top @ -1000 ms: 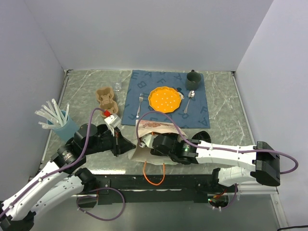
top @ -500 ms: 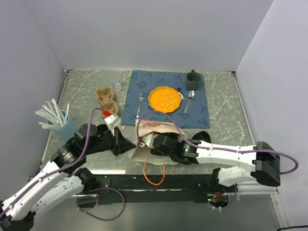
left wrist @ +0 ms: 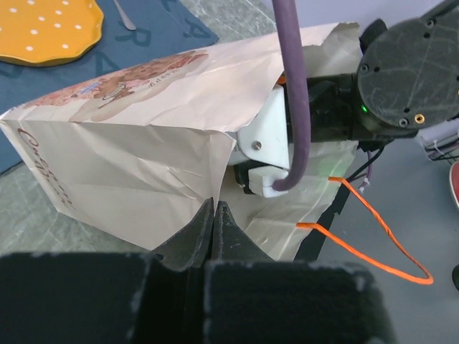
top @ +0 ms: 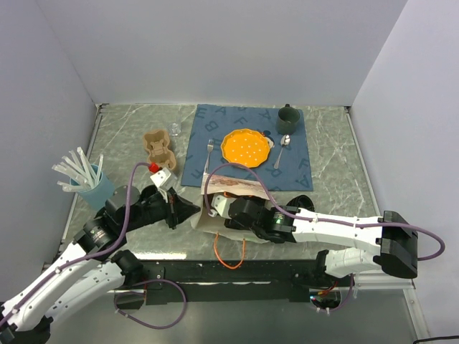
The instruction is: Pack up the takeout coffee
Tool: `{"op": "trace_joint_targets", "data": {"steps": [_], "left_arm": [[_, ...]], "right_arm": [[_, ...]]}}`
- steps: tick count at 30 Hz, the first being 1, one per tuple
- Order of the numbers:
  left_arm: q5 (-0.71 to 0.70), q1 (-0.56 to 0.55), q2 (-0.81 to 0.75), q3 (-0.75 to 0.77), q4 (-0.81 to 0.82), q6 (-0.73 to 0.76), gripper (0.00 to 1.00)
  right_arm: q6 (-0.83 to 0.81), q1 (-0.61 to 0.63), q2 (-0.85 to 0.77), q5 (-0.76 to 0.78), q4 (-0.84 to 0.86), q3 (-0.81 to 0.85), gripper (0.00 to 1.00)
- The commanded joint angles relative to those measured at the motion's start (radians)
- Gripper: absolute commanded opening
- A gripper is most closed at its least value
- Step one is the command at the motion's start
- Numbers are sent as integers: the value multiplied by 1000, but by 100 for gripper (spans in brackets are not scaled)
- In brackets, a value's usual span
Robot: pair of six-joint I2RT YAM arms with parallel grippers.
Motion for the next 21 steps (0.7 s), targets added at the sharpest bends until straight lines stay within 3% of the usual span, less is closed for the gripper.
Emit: {"op": "trace_joint_targets", "data": {"steps": [1,10,21], "left_arm": [[80,-4,-31,-19,82,18,1],[87,-5,-48,-16,28,-11,1],[82,-5,-19,-25,30,-40,1]], "right_arm": [[-14,-17,-12,70,39,21,41],[-65,-15,-12,183,145,4,40],[-34,-32,-61,131,197,-83,41]]}}
